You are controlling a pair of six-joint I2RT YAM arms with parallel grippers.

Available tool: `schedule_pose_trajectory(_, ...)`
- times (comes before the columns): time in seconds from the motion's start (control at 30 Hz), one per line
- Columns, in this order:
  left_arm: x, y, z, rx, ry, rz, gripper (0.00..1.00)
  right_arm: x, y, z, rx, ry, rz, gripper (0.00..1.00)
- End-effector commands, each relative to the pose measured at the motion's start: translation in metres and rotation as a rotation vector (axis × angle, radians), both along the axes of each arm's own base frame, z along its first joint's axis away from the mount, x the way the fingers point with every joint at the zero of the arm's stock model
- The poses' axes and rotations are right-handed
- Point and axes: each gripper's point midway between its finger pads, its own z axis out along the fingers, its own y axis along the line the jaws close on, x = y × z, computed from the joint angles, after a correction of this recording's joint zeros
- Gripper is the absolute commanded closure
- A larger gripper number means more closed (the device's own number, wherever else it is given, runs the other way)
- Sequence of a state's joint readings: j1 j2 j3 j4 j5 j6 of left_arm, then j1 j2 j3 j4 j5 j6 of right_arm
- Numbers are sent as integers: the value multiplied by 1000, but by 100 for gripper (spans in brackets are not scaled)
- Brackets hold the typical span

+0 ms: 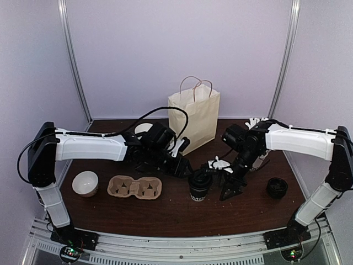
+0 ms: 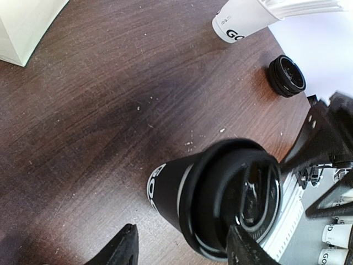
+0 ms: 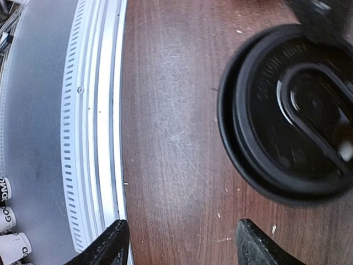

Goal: Pack the takeout coffee

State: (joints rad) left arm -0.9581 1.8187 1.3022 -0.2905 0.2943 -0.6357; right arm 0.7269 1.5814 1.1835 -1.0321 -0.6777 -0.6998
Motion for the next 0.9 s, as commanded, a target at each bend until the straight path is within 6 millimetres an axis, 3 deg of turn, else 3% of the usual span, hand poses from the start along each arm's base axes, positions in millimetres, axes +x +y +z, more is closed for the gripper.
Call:
schedule_pose_trajectory(0.0, 5, 2, 38, -51, -93, -20, 41, 12, -16, 13, -16, -39, -114, 31)
schedule_pose_trajectory(0.2, 6, -8, 44, -85, -125, -65, 40, 48, -11, 18, 22, -14, -314, 34)
schedule_pose_trajectory(0.57, 6, -27, 20, -114, -48, -76, 41, 54, 9, 17, 54, 135, -332, 40)
schedule_pose_trajectory(0.87, 3, -21, -3, -64, -14, -69, 44, 63, 12, 7, 52, 202, -364, 43)
